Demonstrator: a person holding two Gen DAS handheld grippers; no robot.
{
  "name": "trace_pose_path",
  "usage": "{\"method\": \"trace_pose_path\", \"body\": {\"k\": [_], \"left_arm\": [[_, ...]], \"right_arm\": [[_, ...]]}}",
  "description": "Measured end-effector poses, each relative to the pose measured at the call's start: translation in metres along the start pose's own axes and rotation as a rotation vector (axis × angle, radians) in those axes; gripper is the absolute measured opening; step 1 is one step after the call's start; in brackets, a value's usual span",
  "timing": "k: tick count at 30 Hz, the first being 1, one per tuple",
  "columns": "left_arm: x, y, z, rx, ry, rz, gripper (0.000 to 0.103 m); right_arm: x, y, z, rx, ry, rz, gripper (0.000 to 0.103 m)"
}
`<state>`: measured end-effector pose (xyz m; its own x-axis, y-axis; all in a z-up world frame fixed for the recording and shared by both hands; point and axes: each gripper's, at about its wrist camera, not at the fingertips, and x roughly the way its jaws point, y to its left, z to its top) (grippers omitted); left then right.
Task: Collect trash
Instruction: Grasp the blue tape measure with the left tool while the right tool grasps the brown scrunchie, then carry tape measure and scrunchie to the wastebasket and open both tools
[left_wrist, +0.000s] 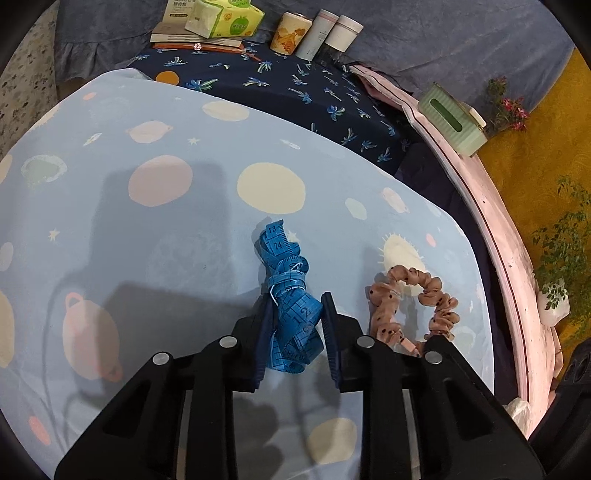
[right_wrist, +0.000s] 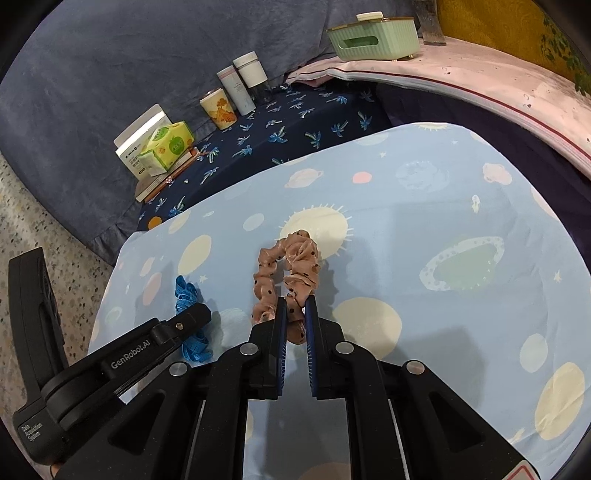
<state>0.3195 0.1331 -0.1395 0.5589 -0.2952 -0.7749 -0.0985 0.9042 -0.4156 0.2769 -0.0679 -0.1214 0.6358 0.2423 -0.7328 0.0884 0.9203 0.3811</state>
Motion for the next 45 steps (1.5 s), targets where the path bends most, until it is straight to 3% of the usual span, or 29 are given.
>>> {"method": "trace_pose_path", "body": {"k": [8,20,37,45], "left_arm": [[-0.022,-0.016,-0.015,0.041,-0.01,-0.015,0.022],[-0.08,-0.059,-0.053,0.116,-0.043,-0.057,0.022],[-0.147,-0.166,-0.127,0.311,-0.077,-0.157,0.022],[-0.16,-0.224,-0.166,0.425,-0.052,-0.214,0.022]], "right_arm": [[-0.014,0.005,-0.009,0.006,-0.008,0.021,0.009],[-0.094,-0.002,-0.025,0.007,-0.097,0.031,0.009],[-0.226,-0.078,-0.048,0.093,-0.277,-0.032,0.009],[-0.275,-0.124,-0.057,0.149,-0.347,-0.083,0.009]]}}
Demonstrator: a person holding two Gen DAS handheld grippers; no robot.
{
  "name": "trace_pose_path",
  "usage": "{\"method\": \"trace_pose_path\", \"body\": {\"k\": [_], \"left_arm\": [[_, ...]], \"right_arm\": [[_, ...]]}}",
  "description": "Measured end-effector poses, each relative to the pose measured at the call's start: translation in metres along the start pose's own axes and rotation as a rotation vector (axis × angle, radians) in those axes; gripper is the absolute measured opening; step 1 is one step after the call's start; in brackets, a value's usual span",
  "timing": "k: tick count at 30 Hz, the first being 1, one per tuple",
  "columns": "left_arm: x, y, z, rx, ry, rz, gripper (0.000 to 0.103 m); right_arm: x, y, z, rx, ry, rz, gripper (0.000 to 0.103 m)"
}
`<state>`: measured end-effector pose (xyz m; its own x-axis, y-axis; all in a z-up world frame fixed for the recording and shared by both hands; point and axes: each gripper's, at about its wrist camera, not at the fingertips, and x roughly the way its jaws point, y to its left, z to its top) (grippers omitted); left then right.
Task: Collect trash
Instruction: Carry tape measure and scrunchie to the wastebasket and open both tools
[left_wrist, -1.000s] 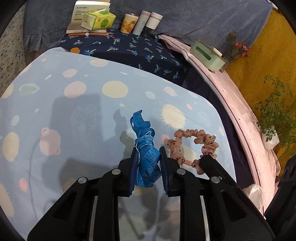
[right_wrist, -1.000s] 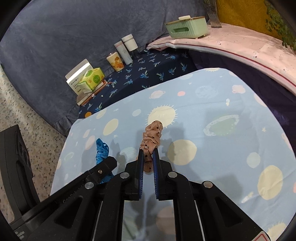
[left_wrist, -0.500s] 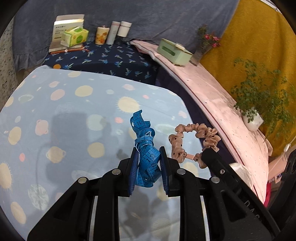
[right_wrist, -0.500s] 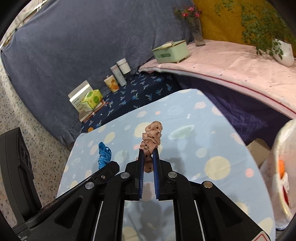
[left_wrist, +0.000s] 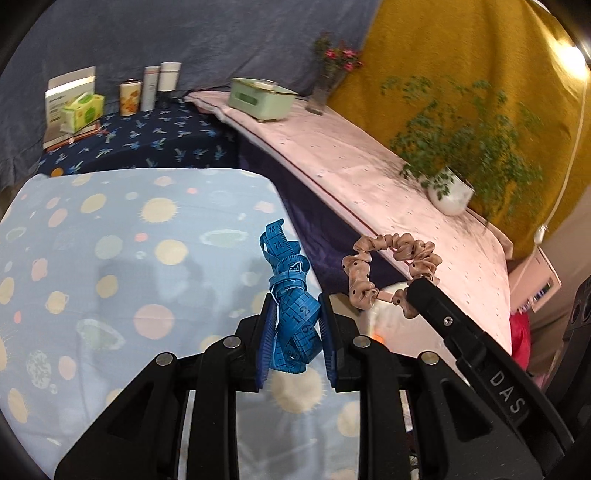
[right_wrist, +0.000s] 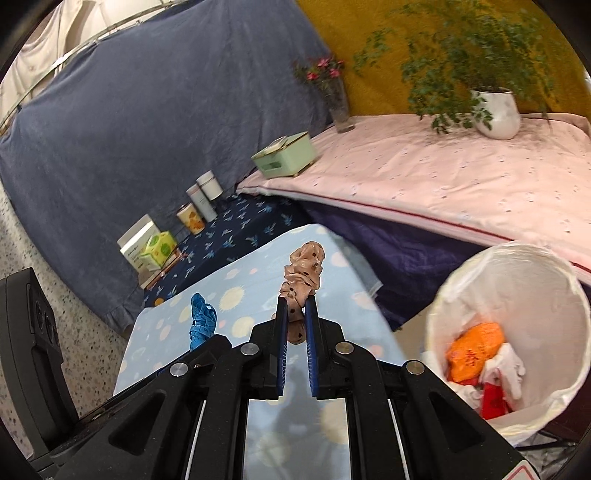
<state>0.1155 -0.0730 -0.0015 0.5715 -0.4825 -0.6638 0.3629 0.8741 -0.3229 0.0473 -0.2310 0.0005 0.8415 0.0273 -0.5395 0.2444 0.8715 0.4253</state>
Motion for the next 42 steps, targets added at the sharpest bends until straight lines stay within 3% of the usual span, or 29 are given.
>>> {"method": "trace_pose_path", "body": {"k": [13,22,24,26,28,39,42], "left_arm": [[0.022,-0.115,-0.026,0.201,0.068,-0.155,0.022],[0.052,-0.169,-0.044,0.307,0.142,-0.239,0.024],[0.06,-0.176,-0.047,0.322,0.146,-0.236,0.024],[0.065,-0.18,-0.049,0.328,0.146,-0.225,0.042],[0.069,-0.18,-0.05,0.321,0.138,-0.205,0.052],[0.075,-0.152,-0.045,0.276,0.124,-0.12,0.052],[0.074,-0.144,-0.045,0.269,0.112,-0.085,0.053]], "right_arm": [[-0.053,-0.091,0.009,0.098,-0.079,-0.111,0.009],[-0.072,-0.15,0.008,0.17,-0.1,-0.174,0.009],[-0.074,-0.161,0.007,0.186,-0.102,-0.184,0.009],[-0.076,-0.17,0.006,0.2,-0.104,-0.191,0.009],[-0.076,-0.177,0.005,0.211,-0.102,-0.197,0.009],[-0.06,-0.188,0.002,0.215,-0.069,-0.196,0.009],[-0.052,-0.182,0.001,0.194,-0.055,-0.196,0.015]]}}
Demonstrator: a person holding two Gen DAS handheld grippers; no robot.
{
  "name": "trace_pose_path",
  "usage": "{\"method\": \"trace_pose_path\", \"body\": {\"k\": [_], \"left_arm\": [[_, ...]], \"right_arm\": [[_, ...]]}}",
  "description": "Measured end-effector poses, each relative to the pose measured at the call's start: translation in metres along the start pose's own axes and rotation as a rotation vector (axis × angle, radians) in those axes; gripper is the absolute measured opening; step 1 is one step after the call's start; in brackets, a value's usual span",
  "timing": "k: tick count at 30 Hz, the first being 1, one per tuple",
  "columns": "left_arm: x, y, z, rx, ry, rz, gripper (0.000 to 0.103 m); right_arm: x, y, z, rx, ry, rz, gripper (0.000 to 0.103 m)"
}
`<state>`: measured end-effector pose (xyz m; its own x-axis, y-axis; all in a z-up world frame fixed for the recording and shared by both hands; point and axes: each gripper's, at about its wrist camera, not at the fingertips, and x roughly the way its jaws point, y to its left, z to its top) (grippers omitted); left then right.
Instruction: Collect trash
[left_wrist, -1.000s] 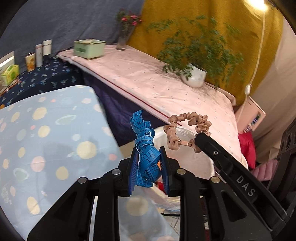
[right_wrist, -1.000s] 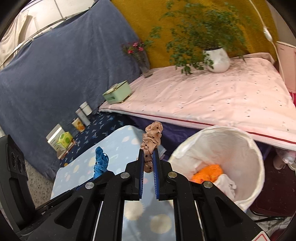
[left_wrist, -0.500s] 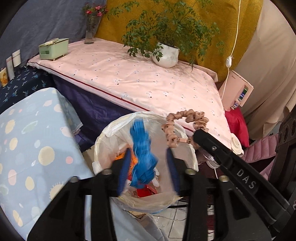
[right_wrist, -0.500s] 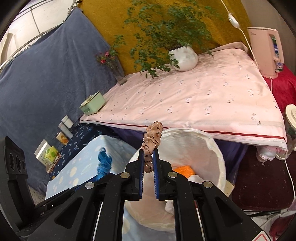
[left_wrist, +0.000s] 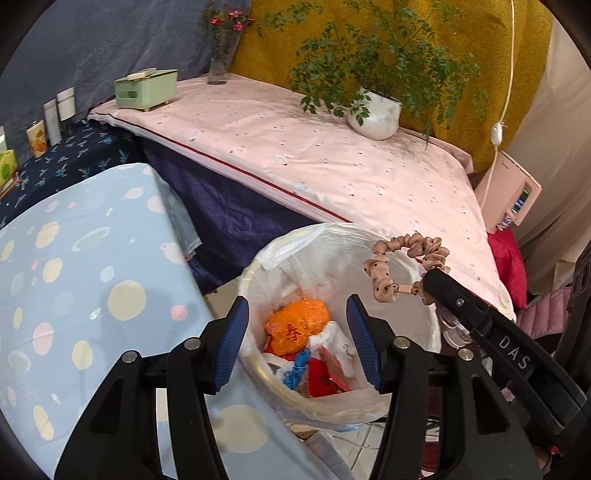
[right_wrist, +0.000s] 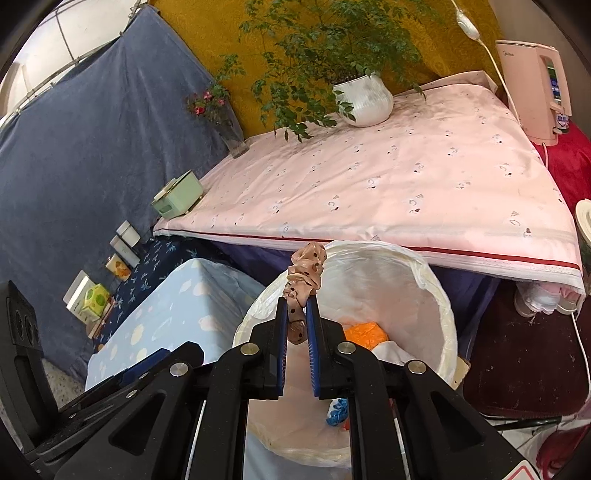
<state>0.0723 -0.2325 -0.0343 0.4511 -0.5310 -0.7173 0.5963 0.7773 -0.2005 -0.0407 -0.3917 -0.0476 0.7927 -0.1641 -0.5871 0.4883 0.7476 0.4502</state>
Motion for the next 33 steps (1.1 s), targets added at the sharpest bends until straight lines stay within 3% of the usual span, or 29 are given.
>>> {"method": "trace_pose_path", "body": {"k": [5,10,18,25,30,33], "left_arm": [[-0.007,0.014,-0.003,-0.021,-0.023,0.053,0.065],[-0.016,0.025,-0.008,-0.025,-0.034,0.101,0.066],[-0.032,0.038,-0.02,-0.022,-0.031,0.154,0.069],[-0.048,0.046,-0.04,0.0,-0.024,0.205,0.077],[-0.055,0.052,-0.054,0.008,-0.002,0.228,0.081],[-0.058,0.055,-0.064,0.011,0.009,0.236,0.083]], "right_arm": [[0.008,0.012,-0.004,-0.035,0.025,-0.014,0.019],[0.011,0.022,-0.007,-0.079,0.061,-0.019,0.019],[-0.003,0.042,-0.018,-0.182,0.093,-0.053,0.042],[-0.02,0.053,-0.031,-0.264,0.121,-0.091,0.052],[-0.031,0.058,-0.047,-0.319,0.122,-0.153,0.067],[-0.034,0.06,-0.057,-0.35,0.124,-0.2,0.069]]}}
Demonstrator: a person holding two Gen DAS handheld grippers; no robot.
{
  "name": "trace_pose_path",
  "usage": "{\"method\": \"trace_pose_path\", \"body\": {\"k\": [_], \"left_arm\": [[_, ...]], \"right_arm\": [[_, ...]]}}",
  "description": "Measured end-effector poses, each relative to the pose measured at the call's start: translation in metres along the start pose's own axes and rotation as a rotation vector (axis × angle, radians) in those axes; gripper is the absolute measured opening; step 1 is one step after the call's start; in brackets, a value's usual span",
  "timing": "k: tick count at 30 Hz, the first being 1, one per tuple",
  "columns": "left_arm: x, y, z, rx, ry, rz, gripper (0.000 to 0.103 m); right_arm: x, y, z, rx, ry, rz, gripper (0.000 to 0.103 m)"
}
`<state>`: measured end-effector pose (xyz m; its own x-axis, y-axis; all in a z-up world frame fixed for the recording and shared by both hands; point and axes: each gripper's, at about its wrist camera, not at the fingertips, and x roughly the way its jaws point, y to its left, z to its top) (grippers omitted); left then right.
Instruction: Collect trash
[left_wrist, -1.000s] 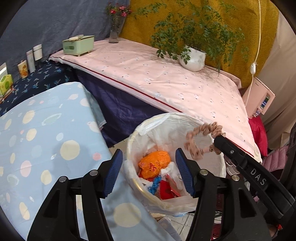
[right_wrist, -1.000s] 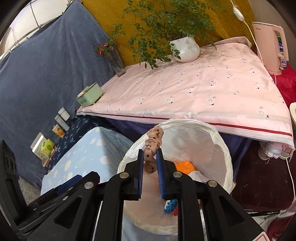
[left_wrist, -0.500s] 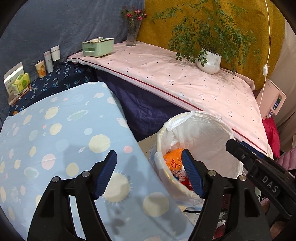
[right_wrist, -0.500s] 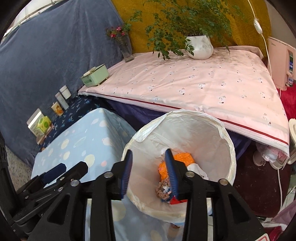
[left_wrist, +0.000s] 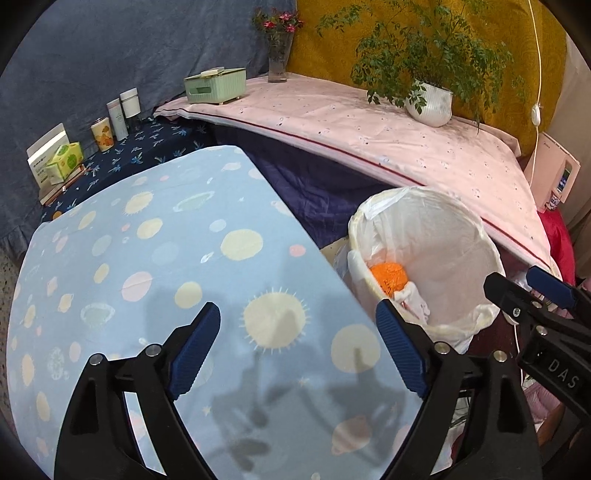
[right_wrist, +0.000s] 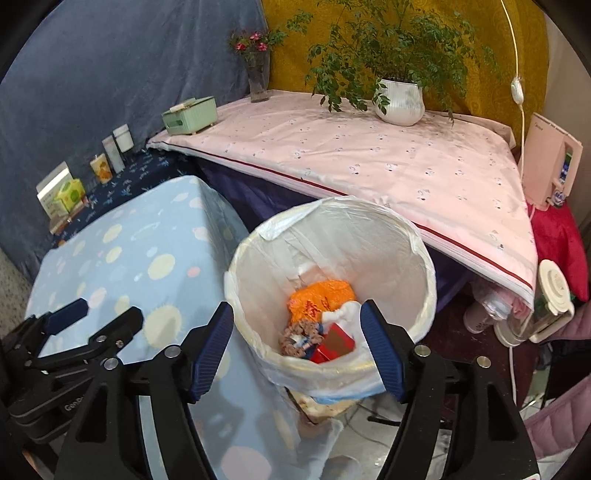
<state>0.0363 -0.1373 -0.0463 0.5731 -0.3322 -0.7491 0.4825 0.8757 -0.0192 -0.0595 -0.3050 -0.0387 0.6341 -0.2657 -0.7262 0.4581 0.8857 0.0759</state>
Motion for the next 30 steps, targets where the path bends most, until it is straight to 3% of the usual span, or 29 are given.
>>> {"method": "trace_pose_path", "body": {"k": [4,7,11,14,30], "left_arm": [[-0.001,0.003,-0.011,0.003,0.012,0.008,0.085],[0.0,0.004,-0.018,0.001,0.023,0.011,0.085],[0.001,0.006,-0.022,-0.015,0.033,0.005,0.087],[0.0,0.007,-0.023,-0.02,0.033,0.008,0.088],[-0.021,-0.003,-0.014,-0.038,-0.004,0.021,0.09]], "right_arm": [[-0.001,0.004,-0.011,-0.031,0.014,-0.033,0.071],[0.001,0.006,-0.019,-0.044,0.032,-0.04,0.085],[0.0,0.005,-0.028,-0.042,0.037,-0.059,0.087],[-0.001,0.005,-0.029,-0.044,0.036,-0.064,0.095],[-0.03,-0.002,-0.019,-0.051,0.01,-0.114,0.096]]}}
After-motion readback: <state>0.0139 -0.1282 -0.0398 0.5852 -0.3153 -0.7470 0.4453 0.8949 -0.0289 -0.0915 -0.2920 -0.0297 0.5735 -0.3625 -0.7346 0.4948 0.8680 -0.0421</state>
